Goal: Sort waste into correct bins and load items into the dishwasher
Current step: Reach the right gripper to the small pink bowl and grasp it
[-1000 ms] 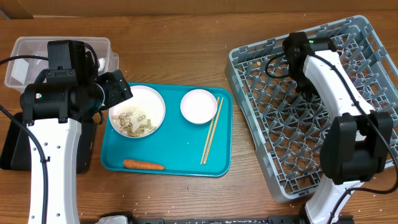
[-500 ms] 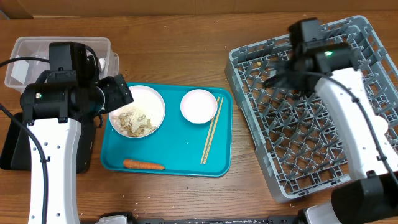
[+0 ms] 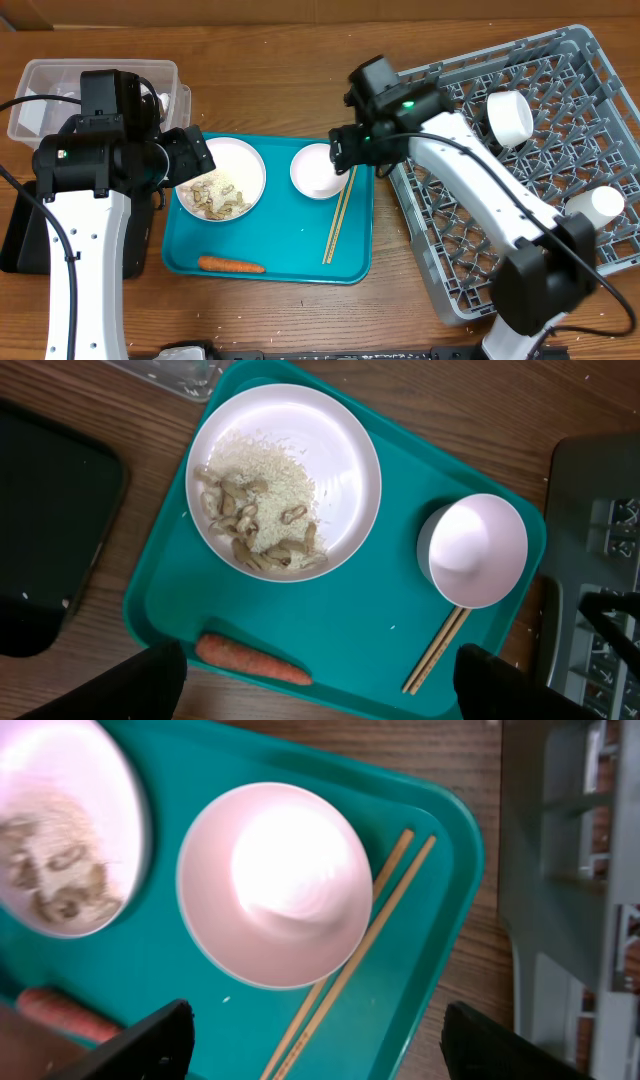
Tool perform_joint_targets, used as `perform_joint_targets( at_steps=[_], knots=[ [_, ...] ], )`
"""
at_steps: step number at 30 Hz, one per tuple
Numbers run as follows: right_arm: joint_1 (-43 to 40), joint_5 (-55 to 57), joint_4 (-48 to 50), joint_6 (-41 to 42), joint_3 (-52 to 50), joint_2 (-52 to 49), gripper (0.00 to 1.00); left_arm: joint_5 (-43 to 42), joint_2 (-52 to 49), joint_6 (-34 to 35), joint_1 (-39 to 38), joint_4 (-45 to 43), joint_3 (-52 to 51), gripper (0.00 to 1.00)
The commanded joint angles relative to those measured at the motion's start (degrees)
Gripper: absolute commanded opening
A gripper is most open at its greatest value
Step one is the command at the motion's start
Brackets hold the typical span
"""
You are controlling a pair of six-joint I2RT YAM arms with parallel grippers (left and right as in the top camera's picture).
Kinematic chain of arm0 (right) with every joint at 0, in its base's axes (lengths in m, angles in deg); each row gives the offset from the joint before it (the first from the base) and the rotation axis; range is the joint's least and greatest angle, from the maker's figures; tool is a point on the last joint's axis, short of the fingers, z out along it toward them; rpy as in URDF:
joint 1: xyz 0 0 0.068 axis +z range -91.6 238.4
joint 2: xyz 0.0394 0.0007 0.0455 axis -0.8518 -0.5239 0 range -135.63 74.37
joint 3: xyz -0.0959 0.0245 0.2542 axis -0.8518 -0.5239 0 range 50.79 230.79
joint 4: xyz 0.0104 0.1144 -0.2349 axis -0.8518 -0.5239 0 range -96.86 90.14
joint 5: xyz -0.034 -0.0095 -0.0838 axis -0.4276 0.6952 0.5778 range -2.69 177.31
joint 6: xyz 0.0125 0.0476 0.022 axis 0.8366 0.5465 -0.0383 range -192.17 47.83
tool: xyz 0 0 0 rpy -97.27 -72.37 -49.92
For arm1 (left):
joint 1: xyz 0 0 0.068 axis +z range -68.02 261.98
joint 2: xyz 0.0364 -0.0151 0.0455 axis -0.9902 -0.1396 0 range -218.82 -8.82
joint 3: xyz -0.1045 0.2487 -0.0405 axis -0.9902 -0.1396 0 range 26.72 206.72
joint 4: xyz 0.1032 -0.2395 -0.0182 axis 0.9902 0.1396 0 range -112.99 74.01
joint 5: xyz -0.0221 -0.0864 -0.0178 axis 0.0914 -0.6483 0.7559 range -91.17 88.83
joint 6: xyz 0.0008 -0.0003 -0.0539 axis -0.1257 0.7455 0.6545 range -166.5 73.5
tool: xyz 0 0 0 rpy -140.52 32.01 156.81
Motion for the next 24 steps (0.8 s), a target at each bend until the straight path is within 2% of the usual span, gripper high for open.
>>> perform_joint_targets(
  at_steps=[1, 4, 11, 14, 16, 19, 24],
  knots=[
    [1.46, 5.33, 0.52, 6.1, -0.15, -2.97, 0.81, 0.17, 0.59, -0.9, 0.24, 0.35, 1.18, 0.88],
    [2.21, 5.44, 1.49, 7.28, -0.15, -5.7, 0.79, 0.15, 0.59, -0.9, 0.24, 0.37, 1.18, 0.88],
    [3.08, 5.42, 3.5, 8.76, -0.17, -11.21, 0.69, 0.15, 0.59, -0.87, 0.24, 0.37, 1.18, 0.88],
    [3.08, 5.42, 4.07, 8.79, -0.26, -12.46, 0.59, 0.15, 0.59, -0.87, 0.24, 0.37, 1.18, 0.87],
    [3.08, 5.44, 4.48, 8.76, -0.31, -12.66, 0.42, 0.15, 0.59, -0.87, 0.24, 0.33, 1.18, 0.88],
    [3.08, 5.4, 5.22, 9.01, -0.31, -12.63, 0.3, 0.15, 0.59, -0.87, 0.24, 0.31, 1.18, 0.87],
    [3.08, 5.42, 5.18, 11.72, -1.2, -12.66, 0.25, 0.15, 0.59, -0.87, 0.24, 0.39, 1.18, 0.88]
  ],
)
